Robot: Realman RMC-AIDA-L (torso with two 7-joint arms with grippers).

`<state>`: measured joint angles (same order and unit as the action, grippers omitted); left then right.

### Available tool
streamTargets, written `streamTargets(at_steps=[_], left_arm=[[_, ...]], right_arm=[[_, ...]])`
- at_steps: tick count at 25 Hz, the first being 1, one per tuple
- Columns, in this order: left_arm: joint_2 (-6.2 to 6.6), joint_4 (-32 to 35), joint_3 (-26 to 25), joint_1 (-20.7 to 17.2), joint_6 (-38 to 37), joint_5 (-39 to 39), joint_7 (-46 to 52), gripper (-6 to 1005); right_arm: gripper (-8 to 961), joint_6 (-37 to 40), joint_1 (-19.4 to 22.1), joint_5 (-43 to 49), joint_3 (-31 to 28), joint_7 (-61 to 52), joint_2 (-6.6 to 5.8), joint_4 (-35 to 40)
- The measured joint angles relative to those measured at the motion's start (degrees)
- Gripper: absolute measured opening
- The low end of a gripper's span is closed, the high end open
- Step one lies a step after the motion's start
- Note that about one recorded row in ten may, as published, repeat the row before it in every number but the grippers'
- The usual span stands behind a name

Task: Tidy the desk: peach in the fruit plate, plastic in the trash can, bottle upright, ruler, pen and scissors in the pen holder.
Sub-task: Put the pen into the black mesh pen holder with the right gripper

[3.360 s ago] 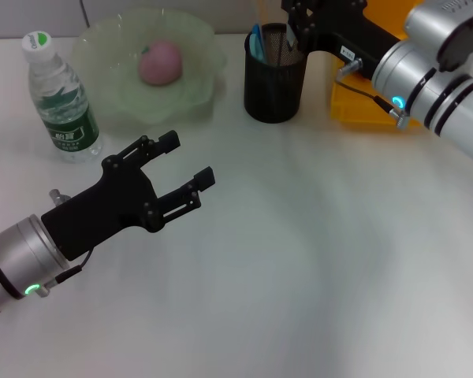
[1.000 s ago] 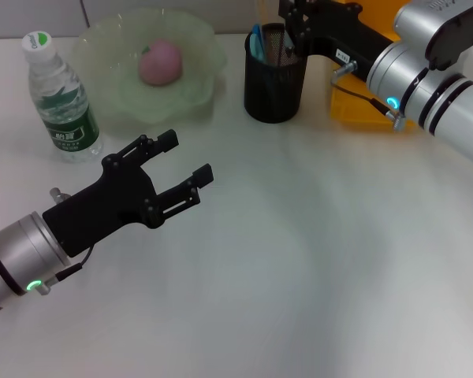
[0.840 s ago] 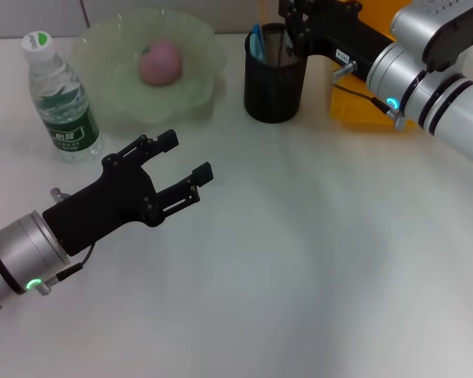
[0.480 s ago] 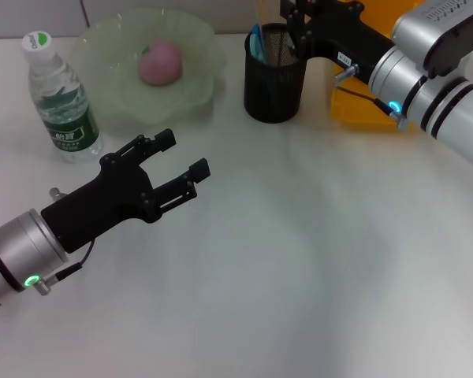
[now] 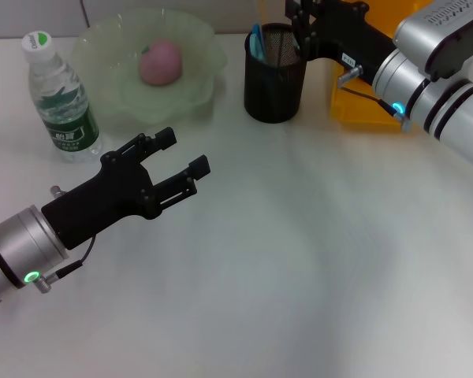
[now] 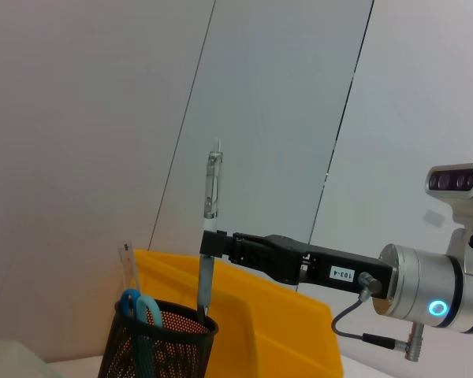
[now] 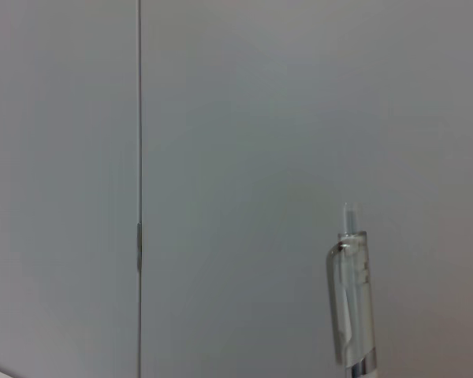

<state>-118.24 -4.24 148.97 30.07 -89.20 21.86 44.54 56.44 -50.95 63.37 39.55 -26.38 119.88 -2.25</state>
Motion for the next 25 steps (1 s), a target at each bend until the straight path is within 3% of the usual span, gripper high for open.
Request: streamTargets(at_steps=[21,25], left_arm=[[0.08,-0.2,-0.3,0.6,0.0,0.0,0.0,797],[0.11,-0.2,-0.4,0.7,0.0,0.0,0.0,797]], right_arm=[[153,-0.5,-0.9,0.0,-1.9,0.0,0.0,-0.1],[326,-0.5,-0.9,0.0,-2.3,0.0,0.0,-0.2]])
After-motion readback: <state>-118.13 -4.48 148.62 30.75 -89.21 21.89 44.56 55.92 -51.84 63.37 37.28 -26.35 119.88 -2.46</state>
